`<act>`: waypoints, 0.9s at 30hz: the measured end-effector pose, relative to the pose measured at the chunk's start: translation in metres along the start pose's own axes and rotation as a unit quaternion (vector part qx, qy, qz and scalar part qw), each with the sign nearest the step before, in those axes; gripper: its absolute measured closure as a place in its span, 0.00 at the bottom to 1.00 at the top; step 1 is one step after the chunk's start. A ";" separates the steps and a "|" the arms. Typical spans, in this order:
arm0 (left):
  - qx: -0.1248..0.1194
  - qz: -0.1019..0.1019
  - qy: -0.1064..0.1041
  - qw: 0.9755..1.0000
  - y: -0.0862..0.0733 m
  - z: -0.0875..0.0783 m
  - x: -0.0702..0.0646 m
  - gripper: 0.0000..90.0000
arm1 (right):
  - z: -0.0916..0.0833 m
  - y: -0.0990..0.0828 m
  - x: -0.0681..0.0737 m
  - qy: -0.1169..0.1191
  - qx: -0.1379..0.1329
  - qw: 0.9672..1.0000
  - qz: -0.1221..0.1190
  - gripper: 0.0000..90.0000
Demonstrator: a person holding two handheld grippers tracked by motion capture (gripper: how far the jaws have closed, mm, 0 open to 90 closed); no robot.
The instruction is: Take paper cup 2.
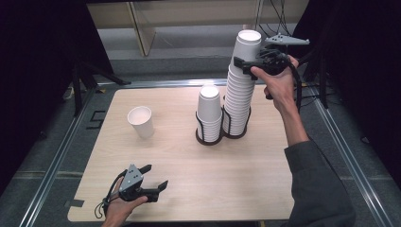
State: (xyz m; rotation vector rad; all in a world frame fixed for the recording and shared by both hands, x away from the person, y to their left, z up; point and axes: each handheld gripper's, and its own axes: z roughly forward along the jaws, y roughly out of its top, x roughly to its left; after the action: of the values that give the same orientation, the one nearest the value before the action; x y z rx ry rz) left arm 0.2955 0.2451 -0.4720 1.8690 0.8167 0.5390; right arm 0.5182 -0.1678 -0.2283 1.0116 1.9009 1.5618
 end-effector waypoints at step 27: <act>0.001 0.002 0.005 1.000 0.000 -0.003 0.001 0.16 | -0.021 0.053 0.012 -0.024 -0.057 0.998 -0.022 0.18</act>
State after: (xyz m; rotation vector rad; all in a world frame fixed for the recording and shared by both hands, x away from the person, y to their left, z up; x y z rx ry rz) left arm 0.2939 0.2472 -0.4712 1.8707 0.8216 0.5507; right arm 0.5079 -0.1666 -0.1709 0.9437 1.7682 1.5867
